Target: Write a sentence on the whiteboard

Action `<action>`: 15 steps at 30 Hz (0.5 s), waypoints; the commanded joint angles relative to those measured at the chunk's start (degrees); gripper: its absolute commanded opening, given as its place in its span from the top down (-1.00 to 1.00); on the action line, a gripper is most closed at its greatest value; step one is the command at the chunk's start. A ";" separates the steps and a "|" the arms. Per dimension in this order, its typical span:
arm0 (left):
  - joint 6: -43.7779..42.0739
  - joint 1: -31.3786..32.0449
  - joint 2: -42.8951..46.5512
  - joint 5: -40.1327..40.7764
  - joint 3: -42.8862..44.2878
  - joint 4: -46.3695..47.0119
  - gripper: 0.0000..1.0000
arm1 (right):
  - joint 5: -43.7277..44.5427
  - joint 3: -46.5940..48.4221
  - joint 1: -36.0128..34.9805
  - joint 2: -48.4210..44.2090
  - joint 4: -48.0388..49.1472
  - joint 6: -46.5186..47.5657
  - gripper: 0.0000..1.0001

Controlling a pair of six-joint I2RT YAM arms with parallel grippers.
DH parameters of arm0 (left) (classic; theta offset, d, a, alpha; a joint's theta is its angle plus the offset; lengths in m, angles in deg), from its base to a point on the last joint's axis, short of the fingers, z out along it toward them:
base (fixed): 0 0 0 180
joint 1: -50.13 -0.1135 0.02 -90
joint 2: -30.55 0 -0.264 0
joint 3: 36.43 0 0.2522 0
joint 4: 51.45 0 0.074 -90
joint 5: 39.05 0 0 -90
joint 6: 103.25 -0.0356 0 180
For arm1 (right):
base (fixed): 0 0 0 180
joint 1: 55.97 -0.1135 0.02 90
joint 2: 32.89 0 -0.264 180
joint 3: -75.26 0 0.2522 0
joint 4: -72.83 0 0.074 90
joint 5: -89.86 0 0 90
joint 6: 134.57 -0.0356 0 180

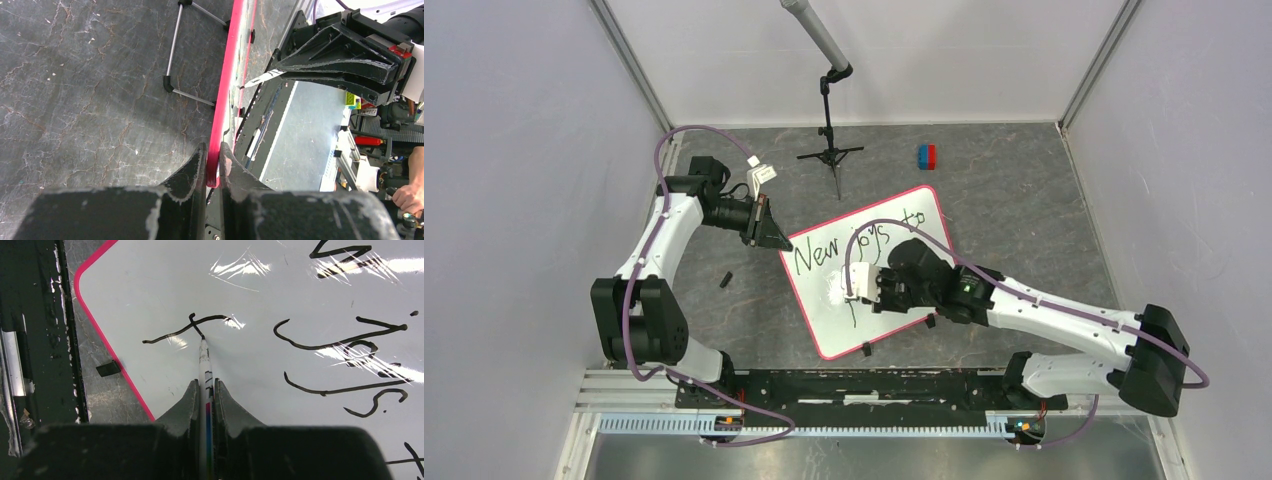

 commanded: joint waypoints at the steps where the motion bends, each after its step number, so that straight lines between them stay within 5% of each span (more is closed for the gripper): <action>1: -0.94 0.39 -0.22 2.36 -0.02 1.15 0.95 | -1.45 0.41 0.71 -2.09 -1.04 0.66 1.00; 15: -1.11 0.39 -0.35 2.06 -0.21 1.12 0.95 | -4.56 -0.62 3.49 -2.97 0.50 -1.43 1.00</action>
